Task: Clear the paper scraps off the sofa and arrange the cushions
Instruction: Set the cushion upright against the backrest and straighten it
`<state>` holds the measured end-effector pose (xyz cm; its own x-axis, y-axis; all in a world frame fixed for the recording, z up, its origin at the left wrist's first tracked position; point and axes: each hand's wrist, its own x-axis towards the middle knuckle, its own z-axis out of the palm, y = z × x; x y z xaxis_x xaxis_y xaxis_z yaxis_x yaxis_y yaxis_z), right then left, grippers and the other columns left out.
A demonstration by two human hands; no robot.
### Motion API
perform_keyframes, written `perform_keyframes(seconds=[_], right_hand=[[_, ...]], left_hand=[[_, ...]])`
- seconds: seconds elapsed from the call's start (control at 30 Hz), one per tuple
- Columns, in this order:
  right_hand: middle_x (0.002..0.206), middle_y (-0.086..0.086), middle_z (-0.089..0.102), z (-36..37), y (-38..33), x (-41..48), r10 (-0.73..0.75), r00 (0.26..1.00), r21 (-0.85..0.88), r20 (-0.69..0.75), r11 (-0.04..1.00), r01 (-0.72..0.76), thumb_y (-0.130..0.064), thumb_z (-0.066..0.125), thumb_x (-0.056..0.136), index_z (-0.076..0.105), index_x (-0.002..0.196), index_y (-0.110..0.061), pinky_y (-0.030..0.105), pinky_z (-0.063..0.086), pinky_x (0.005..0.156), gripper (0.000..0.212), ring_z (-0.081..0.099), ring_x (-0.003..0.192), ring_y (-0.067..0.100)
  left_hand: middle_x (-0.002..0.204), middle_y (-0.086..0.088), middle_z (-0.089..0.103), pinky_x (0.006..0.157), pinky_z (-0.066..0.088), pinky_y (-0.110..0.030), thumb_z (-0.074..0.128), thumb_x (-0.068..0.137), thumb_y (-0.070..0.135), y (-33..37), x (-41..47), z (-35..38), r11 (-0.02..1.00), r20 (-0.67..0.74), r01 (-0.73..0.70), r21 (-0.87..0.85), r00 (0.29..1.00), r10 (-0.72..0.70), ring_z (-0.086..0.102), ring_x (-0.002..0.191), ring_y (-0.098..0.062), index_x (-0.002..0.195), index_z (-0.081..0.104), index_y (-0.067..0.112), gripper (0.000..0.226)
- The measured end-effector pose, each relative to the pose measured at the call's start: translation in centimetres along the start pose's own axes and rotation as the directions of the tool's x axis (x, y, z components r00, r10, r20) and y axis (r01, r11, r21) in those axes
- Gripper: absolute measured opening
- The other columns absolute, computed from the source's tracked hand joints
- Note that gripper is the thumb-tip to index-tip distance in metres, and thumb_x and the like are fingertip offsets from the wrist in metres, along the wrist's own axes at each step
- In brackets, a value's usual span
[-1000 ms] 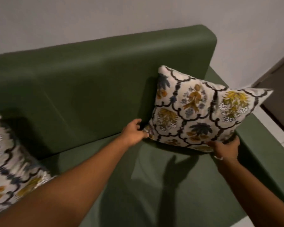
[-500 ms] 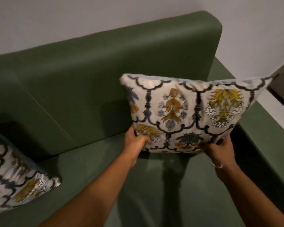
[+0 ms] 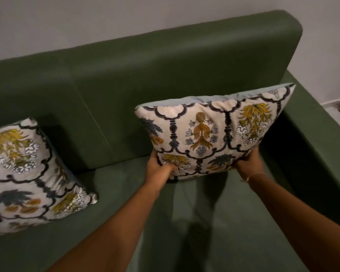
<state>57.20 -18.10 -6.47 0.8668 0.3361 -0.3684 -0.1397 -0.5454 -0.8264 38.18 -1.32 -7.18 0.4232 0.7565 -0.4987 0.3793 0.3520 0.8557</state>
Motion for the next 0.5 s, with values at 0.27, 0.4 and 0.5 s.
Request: perform_keyframes(seconds=[0.27, 0.4, 0.5], right_hand=[[0.152, 0.006, 0.036, 0.2, -2.2, -5.6, -0.012, 0.996, 0.208, -0.090, 0.978, 0.031, 0.001, 0.077, 0.068, 0.019, 0.147, -0.034, 0.057, 0.037, 0.108, 0.104, 0.036, 0.136, 0.028], [0.149, 0.011, 0.040, 0.6, -4.5, -5.9, -0.005, 0.992, 0.331, -0.125, 0.942, 0.046, 0.015, 0.064, 0.072, 0.022, 0.149, -0.020, 0.053, 0.036, 0.109, 0.094, 0.039, 0.135, 0.030], [0.147, 0.013, 0.042, 0.7, -5.3, -5.5, -0.021, 0.994, 0.317, -0.105, 0.947, 0.053, 0.013, 0.062, 0.074, 0.025, 0.147, -0.016, 0.053, 0.036, 0.110, 0.087, 0.041, 0.134, 0.031]], left_hand=[[0.151, -0.005, 0.042, 0.095, 0.039, -0.024, 0.079, 0.057, 0.017, -2.8, -4.9, -8.1, 0.984, 0.086, 0.059, 0.169, 0.994, -0.074, 0.045, 0.120, -0.007, 0.145, 0.029, 0.042, 0.104], [0.152, -0.004, 0.040, 0.099, 0.037, -0.025, 0.080, 0.067, 0.023, -0.7, -4.7, -10.2, 0.977, 0.106, 0.018, 0.212, 0.993, -0.041, 0.042, 0.124, -0.007, 0.146, 0.027, 0.041, 0.097], [0.156, -0.003, 0.035, 0.114, 0.034, -0.040, 0.080, 0.069, 0.036, 2.4, -3.3, -8.6, 0.966, 0.154, -0.045, 0.254, 0.988, 0.005, 0.036, 0.140, -0.024, 0.147, 0.022, 0.040, 0.097]])
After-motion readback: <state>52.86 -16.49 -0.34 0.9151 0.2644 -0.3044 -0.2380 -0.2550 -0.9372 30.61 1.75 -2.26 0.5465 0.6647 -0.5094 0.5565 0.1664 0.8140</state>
